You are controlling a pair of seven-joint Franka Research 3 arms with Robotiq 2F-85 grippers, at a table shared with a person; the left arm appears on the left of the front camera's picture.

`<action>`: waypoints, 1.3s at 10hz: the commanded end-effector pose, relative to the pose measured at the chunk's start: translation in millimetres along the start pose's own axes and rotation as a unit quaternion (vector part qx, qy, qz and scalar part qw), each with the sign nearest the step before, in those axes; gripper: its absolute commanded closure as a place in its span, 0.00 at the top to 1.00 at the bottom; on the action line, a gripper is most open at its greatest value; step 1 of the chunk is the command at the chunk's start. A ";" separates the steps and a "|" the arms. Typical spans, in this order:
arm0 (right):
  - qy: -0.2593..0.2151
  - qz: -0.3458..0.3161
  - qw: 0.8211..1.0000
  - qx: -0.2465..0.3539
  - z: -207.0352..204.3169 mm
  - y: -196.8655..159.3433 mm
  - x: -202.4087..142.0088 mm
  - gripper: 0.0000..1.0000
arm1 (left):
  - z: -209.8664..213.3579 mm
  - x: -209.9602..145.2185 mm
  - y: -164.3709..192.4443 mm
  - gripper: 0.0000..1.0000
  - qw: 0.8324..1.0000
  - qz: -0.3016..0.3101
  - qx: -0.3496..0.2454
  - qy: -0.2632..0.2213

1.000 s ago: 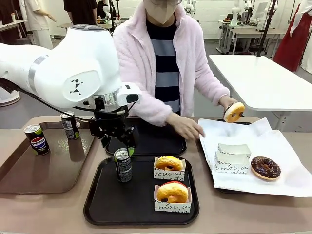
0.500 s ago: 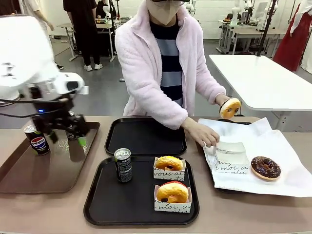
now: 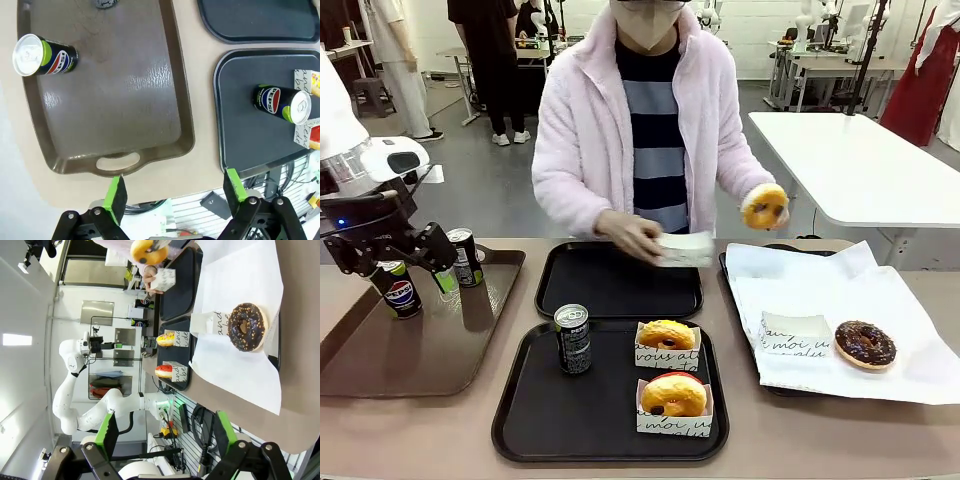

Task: Set up donuts and drinks on trays.
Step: Pick up one Pepsi coke from the Handle tray and place it on the Flat Tray without a Pepsi coke.

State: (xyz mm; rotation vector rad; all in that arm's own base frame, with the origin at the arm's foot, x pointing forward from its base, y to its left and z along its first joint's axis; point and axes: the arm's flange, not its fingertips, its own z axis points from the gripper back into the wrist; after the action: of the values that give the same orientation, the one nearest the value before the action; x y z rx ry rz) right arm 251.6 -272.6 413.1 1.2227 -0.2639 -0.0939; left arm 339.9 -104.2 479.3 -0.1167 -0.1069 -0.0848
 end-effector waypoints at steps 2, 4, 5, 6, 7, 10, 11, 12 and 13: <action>-0.003 0.006 1.000 0.007 0.8 0.0 0.5 1.00 | 0.3 0.3 4.3 1.00 1.000 -0.007 0.001 0.000; -0.003 0.006 1.000 0.007 0.8 0.0 0.5 1.00 | 0.0 0.0 0.1 1.00 1.000 -0.002 0.000 0.000; -0.003 0.006 1.000 0.007 0.8 0.0 0.5 1.00 | 8.4 16.2 10.7 1.00 0.999 0.036 -0.004 -0.010; -0.003 0.006 1.000 0.007 0.8 0.0 0.5 1.00 | 16.8 34.0 31.7 1.00 0.998 0.066 -0.008 -0.014; -0.003 0.006 1.000 0.007 0.8 0.0 0.5 1.00 | 19.5 46.9 53.7 1.00 0.995 0.099 -0.006 -0.017; -0.003 0.006 1.000 0.007 0.8 0.0 0.5 1.00 | -4.0 91.6 111.5 1.00 0.987 0.161 0.015 -0.018; -0.003 0.006 1.000 0.007 0.8 0.0 0.5 1.00 | -10.5 102.3 122.4 1.00 0.985 0.166 0.026 -0.031; -0.003 0.006 1.000 0.007 0.8 0.0 0.5 1.00 | -16.4 109.6 131.2 1.00 0.984 0.171 0.032 -0.039; -0.003 0.006 1.000 0.007 0.8 0.0 0.5 1.00 | -25.4 113.6 137.7 1.00 0.982 0.176 0.041 -0.047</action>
State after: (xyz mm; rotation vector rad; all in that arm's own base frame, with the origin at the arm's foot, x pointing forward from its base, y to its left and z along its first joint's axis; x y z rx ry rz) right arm 251.5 -272.6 413.2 1.2226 -0.2639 -0.0941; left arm 462.5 21.3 451.7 -0.0911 -0.1583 0.2523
